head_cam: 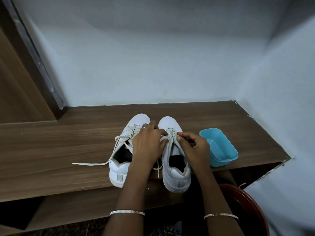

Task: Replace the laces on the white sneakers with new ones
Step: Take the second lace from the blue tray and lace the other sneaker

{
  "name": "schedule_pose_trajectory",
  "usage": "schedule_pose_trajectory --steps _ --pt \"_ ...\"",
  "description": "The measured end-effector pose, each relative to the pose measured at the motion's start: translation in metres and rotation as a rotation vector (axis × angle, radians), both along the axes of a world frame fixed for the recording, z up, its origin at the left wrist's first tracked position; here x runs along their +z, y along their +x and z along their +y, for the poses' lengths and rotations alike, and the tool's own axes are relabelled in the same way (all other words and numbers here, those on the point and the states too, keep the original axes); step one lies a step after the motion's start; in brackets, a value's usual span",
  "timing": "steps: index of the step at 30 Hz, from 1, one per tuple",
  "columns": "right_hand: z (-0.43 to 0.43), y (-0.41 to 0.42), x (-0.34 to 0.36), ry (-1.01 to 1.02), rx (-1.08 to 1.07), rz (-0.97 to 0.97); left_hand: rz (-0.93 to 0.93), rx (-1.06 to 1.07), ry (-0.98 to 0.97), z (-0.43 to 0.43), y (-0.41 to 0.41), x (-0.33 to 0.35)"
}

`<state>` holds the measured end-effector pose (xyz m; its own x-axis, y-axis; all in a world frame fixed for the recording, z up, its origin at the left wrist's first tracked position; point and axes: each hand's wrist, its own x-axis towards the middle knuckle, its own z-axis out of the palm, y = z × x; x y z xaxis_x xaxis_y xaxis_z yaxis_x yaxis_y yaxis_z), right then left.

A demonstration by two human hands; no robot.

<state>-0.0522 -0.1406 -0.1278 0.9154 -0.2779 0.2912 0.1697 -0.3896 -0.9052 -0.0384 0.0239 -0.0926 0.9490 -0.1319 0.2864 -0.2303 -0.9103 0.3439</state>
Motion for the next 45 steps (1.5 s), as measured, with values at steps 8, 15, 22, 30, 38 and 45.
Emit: schedule_pose_trajectory --steps 8,15,22,30,38,45 --pt "-0.009 0.003 0.009 -0.052 0.003 0.100 0.050 -0.006 -0.234 -0.005 0.023 -0.014" --pt "-0.005 -0.004 -0.011 -0.006 -0.059 0.103 0.269 0.099 -1.305 0.005 0.011 0.001" --pt "-0.010 0.003 -0.013 -0.007 -0.040 0.147 0.266 0.103 -1.771 0.016 0.010 0.010" --pt "-0.008 0.016 -0.012 0.078 -0.028 0.183 0.020 -0.061 -0.225 0.030 0.008 0.003" --pt "-0.004 0.027 -0.012 0.102 0.010 0.238 0.135 -0.017 -0.160 0.032 0.003 0.005" --pt "-0.001 0.024 -0.009 0.083 0.130 0.263 0.028 0.020 -0.145 0.019 0.002 -0.008"
